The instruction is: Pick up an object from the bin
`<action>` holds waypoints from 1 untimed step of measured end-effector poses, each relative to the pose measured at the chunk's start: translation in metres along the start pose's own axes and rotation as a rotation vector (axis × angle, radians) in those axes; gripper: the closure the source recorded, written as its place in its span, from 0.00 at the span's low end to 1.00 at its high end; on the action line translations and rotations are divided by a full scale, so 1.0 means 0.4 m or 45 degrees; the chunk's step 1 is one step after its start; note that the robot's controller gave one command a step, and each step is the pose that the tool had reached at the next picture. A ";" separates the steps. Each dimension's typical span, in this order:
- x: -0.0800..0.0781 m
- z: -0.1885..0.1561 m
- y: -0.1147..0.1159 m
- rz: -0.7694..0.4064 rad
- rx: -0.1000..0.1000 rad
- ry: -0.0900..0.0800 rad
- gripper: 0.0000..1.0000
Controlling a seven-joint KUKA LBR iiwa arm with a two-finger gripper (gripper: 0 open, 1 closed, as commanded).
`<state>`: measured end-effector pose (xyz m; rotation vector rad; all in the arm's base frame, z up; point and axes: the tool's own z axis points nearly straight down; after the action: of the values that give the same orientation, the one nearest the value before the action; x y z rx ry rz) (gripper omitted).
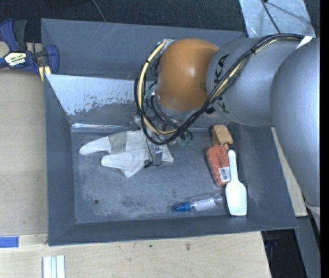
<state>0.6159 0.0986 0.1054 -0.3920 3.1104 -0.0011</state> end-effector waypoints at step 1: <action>-0.025 0.089 0.012 -0.340 -0.003 0.005 0.00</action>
Offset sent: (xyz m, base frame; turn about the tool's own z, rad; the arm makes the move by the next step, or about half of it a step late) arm -0.0028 0.0106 -0.0354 -0.4206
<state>0.6248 0.1056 0.0699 -0.8032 3.0349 0.0006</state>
